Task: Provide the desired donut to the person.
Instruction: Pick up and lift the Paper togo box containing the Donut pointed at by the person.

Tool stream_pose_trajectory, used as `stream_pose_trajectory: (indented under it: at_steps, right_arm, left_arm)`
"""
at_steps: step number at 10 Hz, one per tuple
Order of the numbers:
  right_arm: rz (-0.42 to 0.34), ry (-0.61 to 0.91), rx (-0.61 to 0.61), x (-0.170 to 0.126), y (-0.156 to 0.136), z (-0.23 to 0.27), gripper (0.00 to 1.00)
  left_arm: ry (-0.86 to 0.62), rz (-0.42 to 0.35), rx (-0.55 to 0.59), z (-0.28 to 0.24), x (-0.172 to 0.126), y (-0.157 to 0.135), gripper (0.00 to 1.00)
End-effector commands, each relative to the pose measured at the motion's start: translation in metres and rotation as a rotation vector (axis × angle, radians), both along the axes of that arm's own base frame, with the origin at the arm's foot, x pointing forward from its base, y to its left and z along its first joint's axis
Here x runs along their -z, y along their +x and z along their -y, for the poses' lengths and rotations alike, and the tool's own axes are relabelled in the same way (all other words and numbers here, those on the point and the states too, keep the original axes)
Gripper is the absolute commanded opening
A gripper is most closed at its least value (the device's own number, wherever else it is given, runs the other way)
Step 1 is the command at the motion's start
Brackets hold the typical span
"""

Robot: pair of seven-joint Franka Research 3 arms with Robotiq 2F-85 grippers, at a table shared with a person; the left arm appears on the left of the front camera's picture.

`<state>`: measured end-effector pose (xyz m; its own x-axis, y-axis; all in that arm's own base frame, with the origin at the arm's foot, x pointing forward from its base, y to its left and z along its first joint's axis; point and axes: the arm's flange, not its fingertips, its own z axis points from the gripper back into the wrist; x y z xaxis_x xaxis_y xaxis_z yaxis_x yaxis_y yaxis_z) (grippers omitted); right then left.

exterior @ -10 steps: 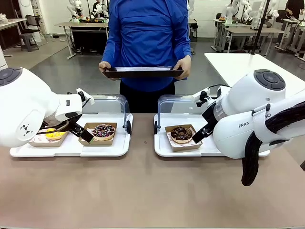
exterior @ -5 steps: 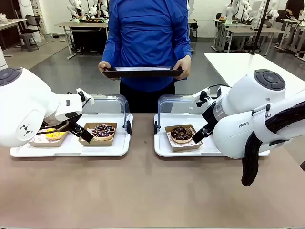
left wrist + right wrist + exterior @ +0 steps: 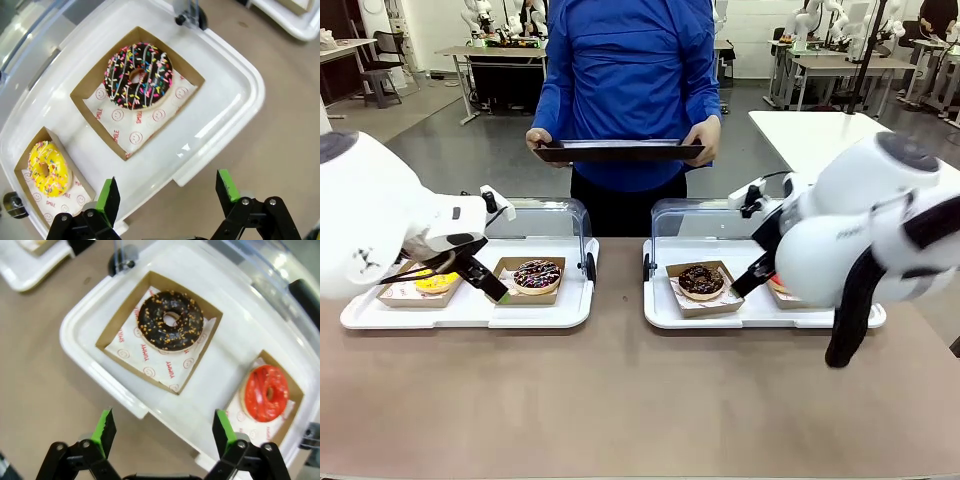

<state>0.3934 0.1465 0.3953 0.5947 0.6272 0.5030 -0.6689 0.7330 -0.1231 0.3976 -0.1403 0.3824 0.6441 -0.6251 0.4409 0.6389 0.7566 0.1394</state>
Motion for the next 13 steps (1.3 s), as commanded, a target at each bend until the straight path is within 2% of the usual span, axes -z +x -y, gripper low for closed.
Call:
stream_pose_trajectory:
  at_steps: [1,3,5,6,9,13]
  right_arm:
    - [-0.044,0.037,-0.162,-0.024,-0.03,0.087,1.0]
    - [0.01,0.065,-0.221,-0.028,-0.042,0.137,1.0]
    - [0.07,0.121,-0.273,-0.03,-0.059,0.178,1.0]
    - [0.095,0.136,-0.264,-0.032,-0.062,0.193,1.0]
    - [0.201,0.238,-0.311,-0.043,-0.058,0.216,1.0]
    - [0.297,0.328,-0.316,-0.062,-0.076,0.235,1.0]
  left_arm:
    - [-0.021,-0.06,0.162,-0.052,-0.015,-0.036,1.0]
    - [-0.118,-0.023,0.216,-0.093,-0.019,-0.054,1.0]
    - [-0.172,0.017,0.301,-0.125,-0.024,-0.085,1.0]
    - [-0.208,0.051,0.315,-0.138,-0.027,-0.099,1.0]
    - [-0.421,0.113,0.256,-0.179,-0.038,-0.117,1.0]
    - [-0.45,0.157,0.212,-0.198,-0.051,-0.126,1.0]
